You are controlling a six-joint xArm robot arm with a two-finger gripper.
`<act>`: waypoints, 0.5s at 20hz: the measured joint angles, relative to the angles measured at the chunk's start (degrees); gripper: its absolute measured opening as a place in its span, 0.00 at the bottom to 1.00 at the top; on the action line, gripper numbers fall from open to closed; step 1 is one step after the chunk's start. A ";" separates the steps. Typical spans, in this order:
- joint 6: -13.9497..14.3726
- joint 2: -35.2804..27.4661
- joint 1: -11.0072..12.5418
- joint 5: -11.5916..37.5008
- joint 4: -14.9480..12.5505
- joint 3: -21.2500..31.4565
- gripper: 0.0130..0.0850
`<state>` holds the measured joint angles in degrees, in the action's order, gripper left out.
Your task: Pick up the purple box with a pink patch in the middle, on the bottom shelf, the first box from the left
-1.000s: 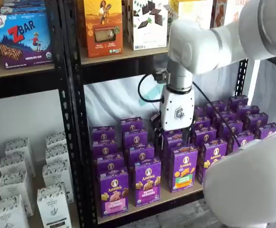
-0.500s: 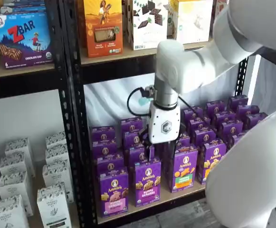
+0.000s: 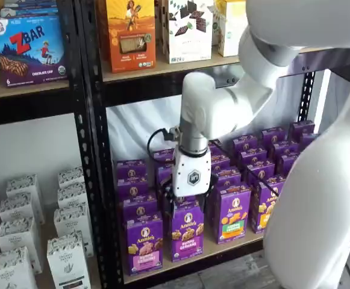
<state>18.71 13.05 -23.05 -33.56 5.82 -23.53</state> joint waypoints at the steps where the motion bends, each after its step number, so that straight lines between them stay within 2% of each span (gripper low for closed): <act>1: 0.08 -1.25 -0.31 0.72 0.22 -0.38 1.00; 3: 0.26 -4.41 -1.14 2.80 0.81 -1.32 1.00; 10: 3.86 -13.57 -3.31 7.08 -1.12 -5.35 1.00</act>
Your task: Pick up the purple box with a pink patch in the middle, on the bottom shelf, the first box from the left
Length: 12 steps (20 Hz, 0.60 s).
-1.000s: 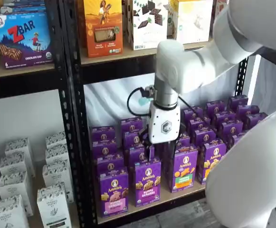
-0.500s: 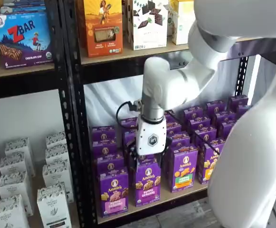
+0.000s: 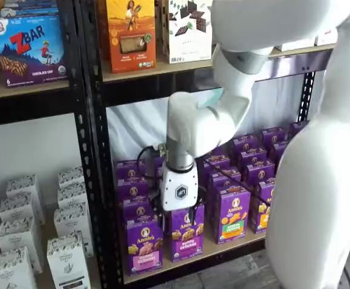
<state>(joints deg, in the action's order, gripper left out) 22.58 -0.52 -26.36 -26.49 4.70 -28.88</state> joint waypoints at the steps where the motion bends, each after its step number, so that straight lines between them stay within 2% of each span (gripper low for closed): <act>1: 0.66 -1.25 -0.16 0.76 -0.59 -0.61 1.00; 3: 2.76 -3.98 -0.28 2.74 -2.84 -1.91 1.00; 6: 4.12 -7.53 0.13 4.73 -4.83 -3.97 1.00; 10: 4.05 -11.55 1.12 6.21 -5.84 -6.62 1.00; 12: 2.87 -14.03 1.72 6.87 -5.23 -8.39 1.00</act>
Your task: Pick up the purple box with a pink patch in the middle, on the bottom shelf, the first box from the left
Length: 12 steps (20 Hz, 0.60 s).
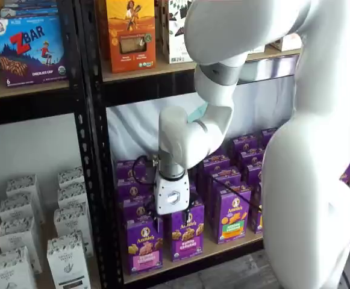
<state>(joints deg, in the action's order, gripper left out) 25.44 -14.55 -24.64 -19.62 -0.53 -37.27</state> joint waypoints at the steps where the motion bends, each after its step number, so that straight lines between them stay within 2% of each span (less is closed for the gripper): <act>1: -0.54 -1.20 0.27 0.26 0.30 -0.84 1.00; 4: -1.84 -5.77 1.26 0.92 0.63 -4.52 1.00; 7: -1.71 -9.12 1.87 1.26 -0.17 -7.46 1.00; 12: -3.02 -15.30 2.57 2.41 0.41 -13.73 1.00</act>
<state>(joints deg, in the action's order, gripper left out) 22.42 -29.85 -22.07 -17.20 -0.12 -51.00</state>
